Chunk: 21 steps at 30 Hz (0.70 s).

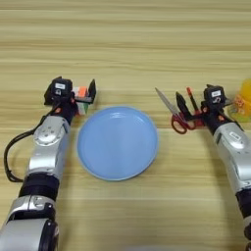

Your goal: Move the objects on the table

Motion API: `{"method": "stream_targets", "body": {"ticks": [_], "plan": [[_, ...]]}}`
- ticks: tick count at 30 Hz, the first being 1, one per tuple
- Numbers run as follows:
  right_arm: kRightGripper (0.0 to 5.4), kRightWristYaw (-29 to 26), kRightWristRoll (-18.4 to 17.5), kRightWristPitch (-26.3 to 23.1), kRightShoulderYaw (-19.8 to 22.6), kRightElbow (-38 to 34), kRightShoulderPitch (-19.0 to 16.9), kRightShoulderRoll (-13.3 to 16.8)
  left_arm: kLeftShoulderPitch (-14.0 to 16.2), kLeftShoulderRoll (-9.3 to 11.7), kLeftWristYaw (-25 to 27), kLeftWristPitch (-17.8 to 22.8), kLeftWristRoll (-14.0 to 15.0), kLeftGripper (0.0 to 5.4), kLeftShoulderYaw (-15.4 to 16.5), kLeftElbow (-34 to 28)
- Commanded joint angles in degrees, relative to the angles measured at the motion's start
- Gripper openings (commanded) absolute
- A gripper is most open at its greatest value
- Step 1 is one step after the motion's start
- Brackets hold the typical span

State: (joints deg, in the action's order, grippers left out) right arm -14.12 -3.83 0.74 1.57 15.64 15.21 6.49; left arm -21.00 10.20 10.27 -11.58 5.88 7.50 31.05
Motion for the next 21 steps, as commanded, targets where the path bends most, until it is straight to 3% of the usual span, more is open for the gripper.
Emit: {"method": "stream_targets", "body": {"ticks": [1,21], "plan": [[5.38,0.15,-0.06,-0.06,-0.28,0.22,0.18,-0.13,0.17,0.51,-0.29,1.06,-0.59,5.4,-0.09,0.42],[5.38,-0.22,-0.52,-0.91,-0.26,-0.09,0.2,-0.44,0.1,1.07,-3.8,3.15,-5.22,5.4,-1.83,1.84]]}}
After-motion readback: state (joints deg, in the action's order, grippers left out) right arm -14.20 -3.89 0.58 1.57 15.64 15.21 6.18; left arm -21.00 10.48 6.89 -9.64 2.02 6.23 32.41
